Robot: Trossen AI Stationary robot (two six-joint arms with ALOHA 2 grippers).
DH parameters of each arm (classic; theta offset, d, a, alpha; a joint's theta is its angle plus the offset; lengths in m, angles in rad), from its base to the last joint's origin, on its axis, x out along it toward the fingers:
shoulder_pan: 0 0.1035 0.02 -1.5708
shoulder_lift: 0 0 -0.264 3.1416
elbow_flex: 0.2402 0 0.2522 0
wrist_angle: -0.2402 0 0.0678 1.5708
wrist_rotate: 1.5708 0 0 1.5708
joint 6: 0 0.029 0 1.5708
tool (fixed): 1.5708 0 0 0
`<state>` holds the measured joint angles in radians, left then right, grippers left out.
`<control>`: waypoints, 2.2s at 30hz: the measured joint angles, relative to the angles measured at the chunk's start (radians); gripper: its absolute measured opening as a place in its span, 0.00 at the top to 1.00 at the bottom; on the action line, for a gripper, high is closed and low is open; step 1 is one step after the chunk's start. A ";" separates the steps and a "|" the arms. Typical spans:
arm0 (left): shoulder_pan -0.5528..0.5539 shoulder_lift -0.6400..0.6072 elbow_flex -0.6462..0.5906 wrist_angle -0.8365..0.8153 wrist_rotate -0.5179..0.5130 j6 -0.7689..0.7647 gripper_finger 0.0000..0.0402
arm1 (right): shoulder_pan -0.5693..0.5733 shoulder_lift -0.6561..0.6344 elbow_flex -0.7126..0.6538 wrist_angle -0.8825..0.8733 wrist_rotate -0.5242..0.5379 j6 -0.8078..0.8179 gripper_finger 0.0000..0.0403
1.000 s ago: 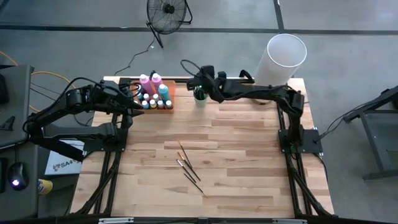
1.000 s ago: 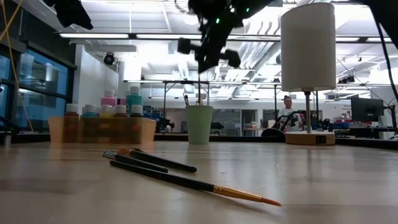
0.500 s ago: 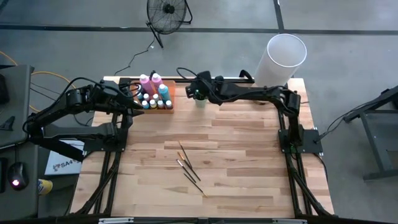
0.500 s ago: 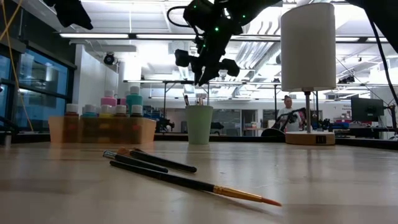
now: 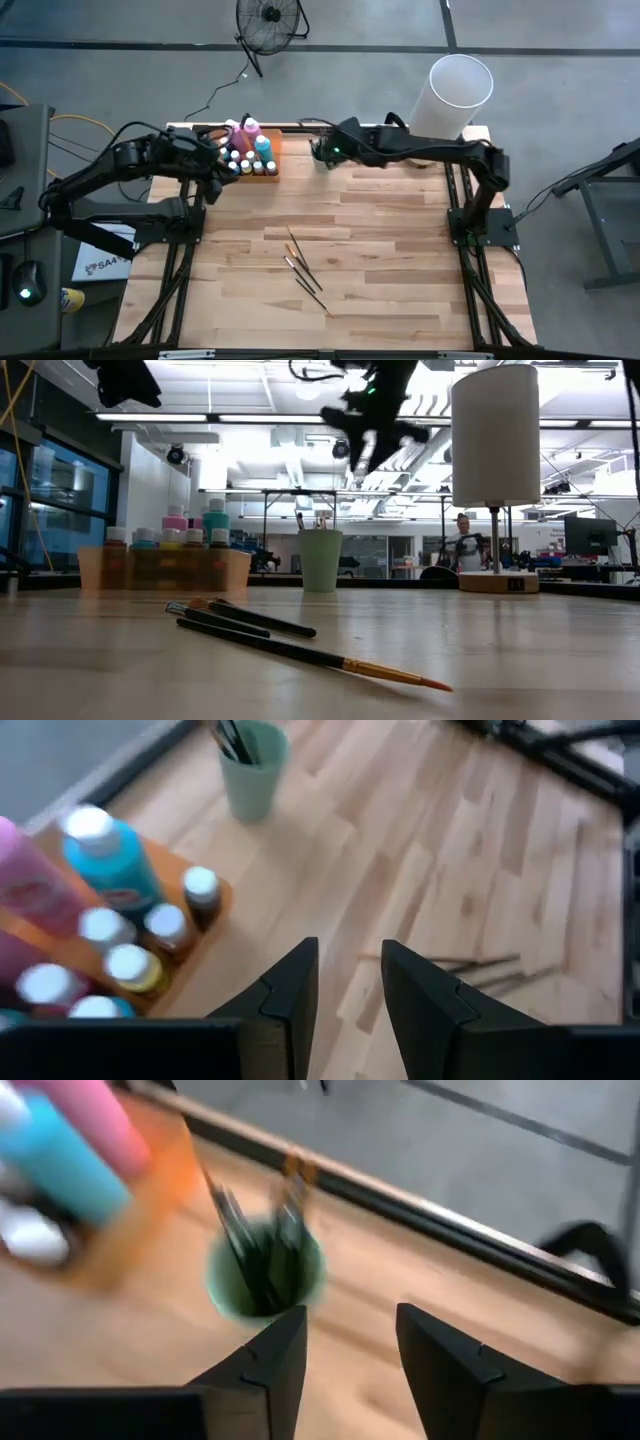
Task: Pick & Place Paint Supplies
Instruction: Put the black paint brush into the green cup
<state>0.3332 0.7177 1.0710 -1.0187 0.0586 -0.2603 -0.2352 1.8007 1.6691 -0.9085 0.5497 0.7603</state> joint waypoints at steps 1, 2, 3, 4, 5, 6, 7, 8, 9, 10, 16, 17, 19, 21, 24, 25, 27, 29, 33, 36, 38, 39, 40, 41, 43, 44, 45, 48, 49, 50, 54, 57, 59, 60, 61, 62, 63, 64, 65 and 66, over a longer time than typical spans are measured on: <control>0.000 0.019 0.000 -0.001 0.021 0.004 0.73 | 0.009 -0.017 0.000 -0.052 -0.001 -0.002 0.63; 0.000 0.036 0.000 -0.001 0.047 0.027 0.73 | 0.017 -0.037 0.000 -0.102 -0.002 -0.010 0.62; 0.000 0.055 0.000 0.000 0.073 0.062 0.73 | 0.026 -0.055 0.000 -0.154 -0.004 -0.021 0.62; 0.000 0.078 0.000 0.001 0.094 0.104 0.73 | 0.036 -0.070 0.000 -0.200 -0.005 -0.027 0.62; -0.001 0.105 0.000 0.005 0.110 0.145 0.73 | 0.045 -0.085 0.000 -0.241 -0.004 -0.028 0.62; -0.002 0.131 0.000 0.013 0.121 0.184 0.73 | 0.054 -0.102 0.000 -0.290 -0.003 -0.025 0.62; -0.002 0.156 0.000 0.020 0.125 0.222 0.73 | 0.064 -0.120 0.000 -0.335 -0.006 -0.022 0.62; -0.001 0.186 0.000 0.033 0.131 0.260 0.73 | 0.075 -0.135 0.000 -0.370 -0.006 -0.022 0.62; 0.000 0.217 0.000 0.052 0.143 0.300 0.73 | 0.086 -0.149 0.000 -0.393 -0.004 -0.022 0.62; -0.001 0.249 0.000 0.070 0.153 0.346 0.73 | 0.099 -0.168 0.000 -0.413 -0.003 -0.024 0.62; -0.049 0.461 0.000 0.144 0.209 0.615 0.72 | 0.153 -0.276 0.000 -0.498 -0.029 -0.046 0.62; -0.063 0.495 0.000 0.153 0.208 0.666 0.72 | 0.165 -0.293 0.000 -0.509 -0.025 -0.040 0.62; -0.102 0.561 0.000 0.174 0.193 0.759 0.71 | 0.192 -0.327 0.000 -0.522 -0.010 -0.026 0.62; -0.143 0.625 0.000 0.172 0.158 0.842 0.69 | 0.222 -0.357 0.000 -0.532 -0.006 -0.024 0.62; -0.205 0.710 0.000 0.188 0.090 0.942 0.64 | 0.263 -0.390 0.000 -0.539 -0.006 -0.014 0.62; -0.221 0.735 0.000 0.196 0.069 0.974 0.62 | 0.275 -0.399 0.000 -0.542 -0.006 -0.005 0.62; -0.252 0.788 0.000 0.218 0.032 1.033 0.58 | 0.298 -0.414 0.000 -0.548 -0.005 0.006 0.62; -0.269 0.833 -0.001 0.240 0.011 1.081 0.55 | 0.319 -0.427 0.000 -0.550 -0.001 0.018 0.62; -0.283 0.914 -0.001 0.294 -0.004 1.113 0.53 | 0.350 -0.432 0.000 -0.550 -0.002 0.025 0.62; -0.282 0.958 -0.001 0.331 -0.002 1.132 0.52 | 0.365 -0.431 0.000 -0.554 0.000 0.025 0.62; -0.282 0.976 -0.001 0.345 -0.002 1.154 0.52 | 0.370 -0.430 0.000 -0.554 0.001 0.025 0.62; -0.282 0.989 -0.001 0.354 0.000 1.167 0.52 | 0.371 -0.429 0.000 -0.554 0.001 0.025 0.62; -0.282 1.000 0.000 0.356 0.002 1.180 0.52 | 0.373 -0.428 0.000 -0.554 0.001 0.028 0.62; -0.282 1.009 -0.001 0.352 0.002 1.191 0.52 | 0.374 -0.428 0.000 -0.554 0.001 0.030 0.62; -0.282 1.030 -0.001 0.356 0.006 1.217 0.52 | 0.373 -0.427 0.000 -0.554 0.001 0.033 0.62; -0.282 1.037 0.000 0.359 0.005 1.227 0.52 | 0.373 -0.427 0.000 -0.554 0.002 0.033 0.62; -0.282 1.038 -0.002 0.353 0.006 1.233 0.52 | 0.373 -0.427 0.000 -0.554 0.001 0.033 0.62; -0.282 1.064 0.003 0.387 0.017 1.266 0.52 | 0.373 -0.427 0.000 -0.553 0.001 0.041 0.62; -0.281 1.061 0.001 0.389 0.013 1.276 0.52 | 0.373 -0.427 0.000 -0.554 0.001 0.046 0.62; -0.281 1.065 0.001 0.392 0.013 1.282 0.52 | 0.373 -0.427 0.000 -0.554 0.001 0.048 0.62; -0.280 1.092 0.003 0.394 0.025 1.309 0.52 | 0.373 -0.427 0.000 -0.553 0.001 0.051 0.62; -0.280 1.111 0.004 0.384 0.030 1.335 0.52 | 0.373 -0.427 0.000 -0.553 0.001 0.052 0.62; -0.280 1.119 0.004 0.383 0.030 1.337 0.52 | 0.373 -0.427 -0.001 -0.553 0.001 0.058 0.62; -0.280 1.123 0.004 0.380 0.029 1.338 0.53 | 0.373 -0.427 0.000 -0.553 0.001 0.059 0.62; -0.280 1.124 0.003 0.376 0.030 1.340 0.54 | 0.373 -0.427 0.000 -0.552 0.001 0.059 0.62; -0.280 1.124 0.003 0.373 0.030 1.340 0.55 | 0.373 -0.427 0.000 -0.552 0.000 0.059 0.62; -0.280 1.125 0.003 0.369 0.030 1.340 0.57 | 0.373 -0.427 0.000 -0.552 0.000 0.059 0.62; -0.280 1.125 0.003 0.364 0.030 1.339 0.59 | 0.373 -0.427 0.000 -0.552 0.000 0.059 0.62; -0.280 1.126 0.003 0.357 0.032 1.338 0.61 | 0.373 -0.427 0.000 -0.552 0.000 0.059 0.62; -0.281 1.126 0.002 0.354 0.032 1.338 0.64 | 0.373 -0.427 0.000 -0.552 0.000 0.059 0.62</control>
<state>0.0525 1.8442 1.0734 -0.6649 0.0910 1.0779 0.1375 1.3739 1.6688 -1.4609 0.5495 0.8192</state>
